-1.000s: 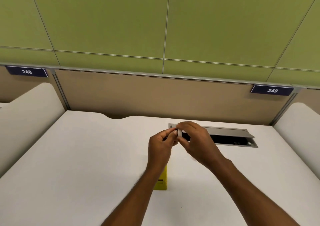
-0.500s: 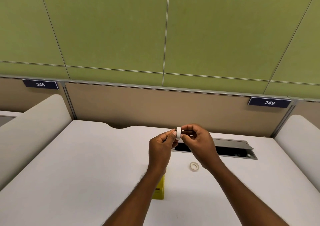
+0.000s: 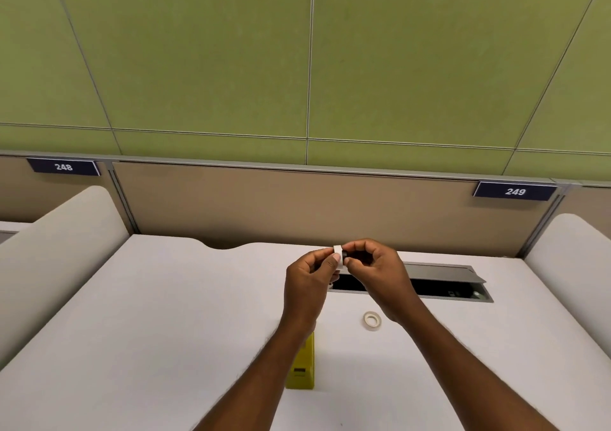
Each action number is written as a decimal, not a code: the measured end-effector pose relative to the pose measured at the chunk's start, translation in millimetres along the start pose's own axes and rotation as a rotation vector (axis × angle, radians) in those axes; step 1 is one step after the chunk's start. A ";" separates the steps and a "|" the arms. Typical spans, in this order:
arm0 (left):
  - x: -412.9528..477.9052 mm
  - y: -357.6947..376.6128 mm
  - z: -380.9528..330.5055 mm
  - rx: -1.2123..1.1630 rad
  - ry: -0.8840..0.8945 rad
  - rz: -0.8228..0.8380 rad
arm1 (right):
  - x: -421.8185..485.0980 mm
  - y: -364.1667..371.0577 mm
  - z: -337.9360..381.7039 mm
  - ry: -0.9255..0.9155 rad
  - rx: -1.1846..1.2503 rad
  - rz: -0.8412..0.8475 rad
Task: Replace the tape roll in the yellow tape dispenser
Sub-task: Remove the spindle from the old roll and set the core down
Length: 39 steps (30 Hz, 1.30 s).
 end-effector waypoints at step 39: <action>61.6 103.5 293.5 1.093 0.071 0.617 | -87.0 -111.1 -186.7 0.374 0.199 -0.337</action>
Point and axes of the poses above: each hand's wrist, its own x-axis towards the middle knuckle, its own y-axis out of the palm, z = x × y, the point moved 1 cm from there along x, towards the middle knuckle, and after that the axes turned 5 degrees about -x, right-handed, at the moved point
